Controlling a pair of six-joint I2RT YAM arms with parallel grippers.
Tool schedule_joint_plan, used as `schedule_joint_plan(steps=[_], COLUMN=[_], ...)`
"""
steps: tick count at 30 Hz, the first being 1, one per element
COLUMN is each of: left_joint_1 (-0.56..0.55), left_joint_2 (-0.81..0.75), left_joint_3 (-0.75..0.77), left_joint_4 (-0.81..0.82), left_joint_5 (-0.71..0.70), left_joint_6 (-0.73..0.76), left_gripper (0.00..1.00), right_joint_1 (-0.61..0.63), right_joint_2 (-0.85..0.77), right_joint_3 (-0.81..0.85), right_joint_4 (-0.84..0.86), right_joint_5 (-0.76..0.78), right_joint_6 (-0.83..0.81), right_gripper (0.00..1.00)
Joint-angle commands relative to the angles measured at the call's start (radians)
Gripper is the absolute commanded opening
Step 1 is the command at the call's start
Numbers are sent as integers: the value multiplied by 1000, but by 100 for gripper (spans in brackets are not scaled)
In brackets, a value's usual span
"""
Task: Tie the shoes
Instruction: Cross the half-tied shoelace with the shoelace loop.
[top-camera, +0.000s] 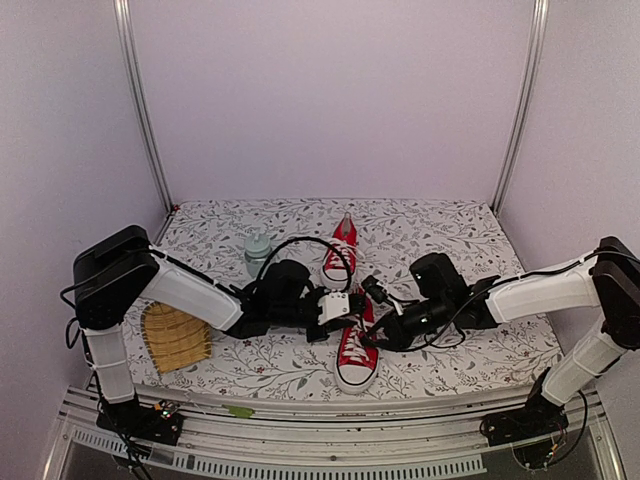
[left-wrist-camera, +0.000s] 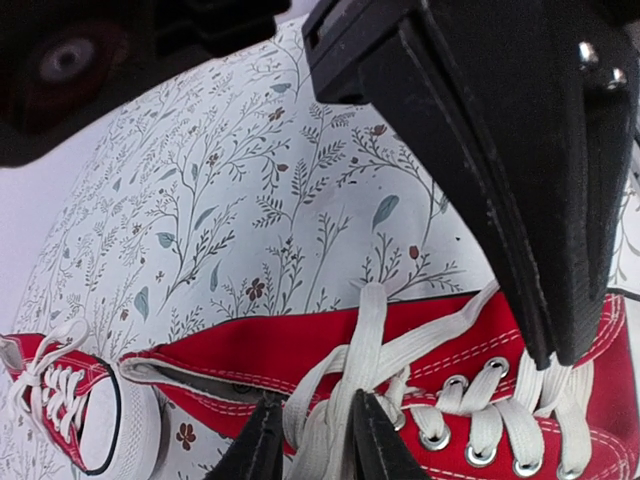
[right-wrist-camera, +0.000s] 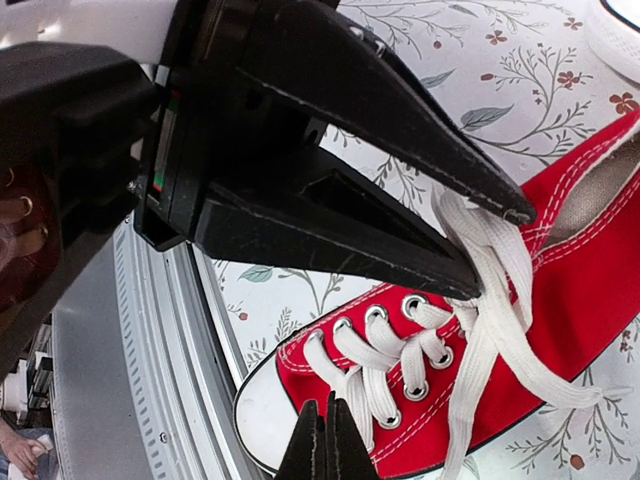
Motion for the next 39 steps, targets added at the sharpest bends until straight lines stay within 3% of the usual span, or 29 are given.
schedule_joint_plan(steps=[1, 5, 11, 17, 27, 32, 34, 37, 39], left_joint_1=[-8, -9, -9, -8, -9, -10, -13, -19, -26], left_joint_2=[-2, -1, 2, 1, 4, -6, -34, -106, -138], left_joint_3=[-16, -19, -18, -22, -24, -36, -59, -159, -188], left_joint_4=[23, 37, 53, 59, 58, 68, 96, 227, 256], left_joint_5=[-7, -12, -23, -29, -28, -26, -24, 1, 8], left_joint_6=[-10, -11, -18, -20, -12, -1, 26, 85, 136], left_gripper=[25, 25, 26, 26, 26, 26, 33, 55, 59], right_joint_1=[-39, -119, -134, -136, -137, -139, -139, -144, -149], right_joint_2=[-36, -11, 114, 194, 259, 259, 247, 227, 217], right_joint_3=[29, 65, 173, 234, 257, 258, 255, 241, 232], right_joint_4=[3, 0, -29, -65, -74, -75, -77, -81, -81], right_joint_5=[4, 2, -50, -73, -110, -102, -94, -85, -85], right_joint_6=[8, -8, -129, -202, -227, -227, -227, -222, -216], right_gripper=[4, 11, 31, 33, 25, 4, 1, 1, 1])
